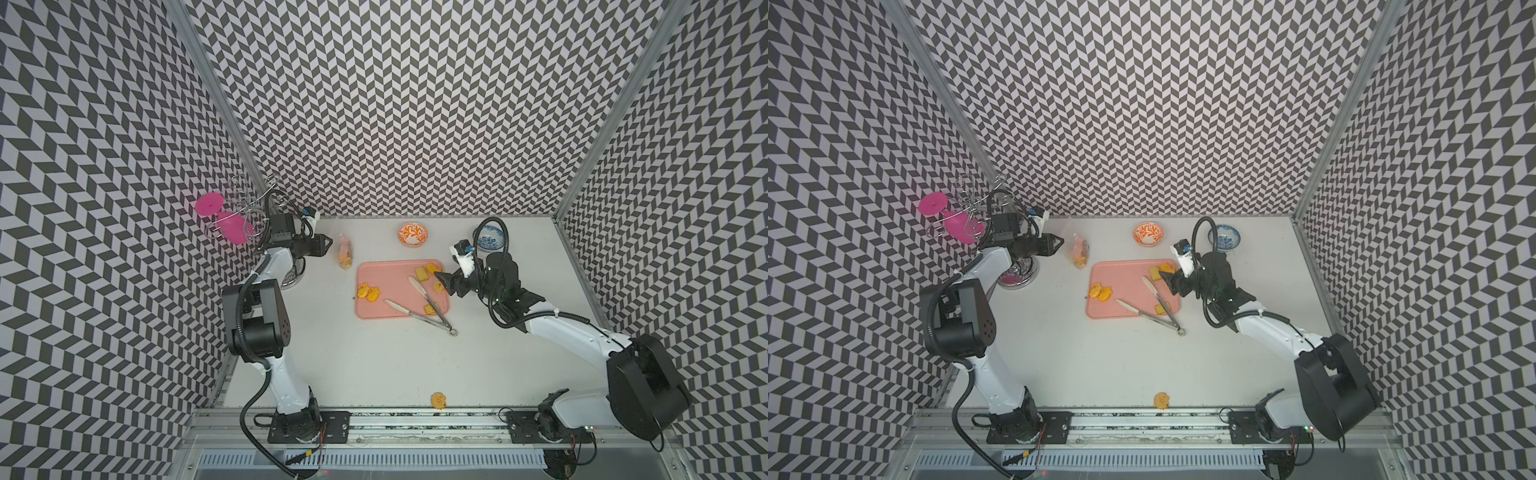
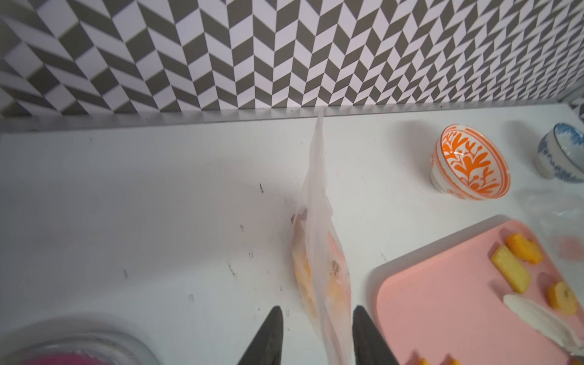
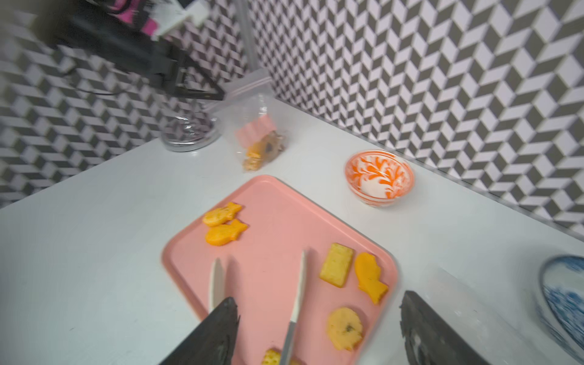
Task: Put the cookies into a resealable bag to prevent moisture
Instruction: Place the ziploc bag at the center of the board.
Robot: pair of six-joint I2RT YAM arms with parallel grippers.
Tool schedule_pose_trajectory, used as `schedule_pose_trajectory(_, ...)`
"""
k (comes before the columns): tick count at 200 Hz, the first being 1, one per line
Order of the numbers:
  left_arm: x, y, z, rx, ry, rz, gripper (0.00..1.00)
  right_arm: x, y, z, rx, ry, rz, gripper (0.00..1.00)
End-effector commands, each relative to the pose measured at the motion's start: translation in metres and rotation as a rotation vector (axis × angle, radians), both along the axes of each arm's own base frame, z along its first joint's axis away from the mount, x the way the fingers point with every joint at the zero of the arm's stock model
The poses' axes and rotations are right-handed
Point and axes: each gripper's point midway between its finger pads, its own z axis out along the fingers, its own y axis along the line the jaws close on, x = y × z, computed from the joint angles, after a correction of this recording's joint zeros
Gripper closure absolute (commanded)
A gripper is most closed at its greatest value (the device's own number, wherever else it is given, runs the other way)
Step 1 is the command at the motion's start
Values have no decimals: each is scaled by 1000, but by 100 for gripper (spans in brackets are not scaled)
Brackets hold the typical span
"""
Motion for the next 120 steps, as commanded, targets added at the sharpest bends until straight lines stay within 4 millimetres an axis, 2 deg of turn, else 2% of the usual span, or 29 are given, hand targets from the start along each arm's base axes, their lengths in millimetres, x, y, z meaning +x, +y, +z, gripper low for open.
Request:
schedule_pose_trajectory(1,0,-9,30,23,-69,-11,51,22,-34,-3,-3,21,-207,21)
schedule_pose_trajectory(27,-10,-19,43,34,-90,-27,32,40,-72,-26,-38,112,-370,21)
schedule_pose_trajectory(41,-16,-22,53,25,-105,-21,27,43,-89,-40,-38,156,-423,21)
schedule_pose_trajectory(59,-24,-31,64,30,-124,-26,15,45,-110,-61,-63,205,-490,21)
schedule_pose_trajectory(77,-35,-47,75,26,-138,-56,12,47,-128,-77,-61,252,-534,20)
schedule_pose_trajectory(96,-50,-64,86,3,-149,-98,10,53,-135,-85,-21,281,-533,20)
schedule_pose_trajectory(120,-72,-83,99,-53,-150,-147,10,63,-125,-103,8,363,-460,20)
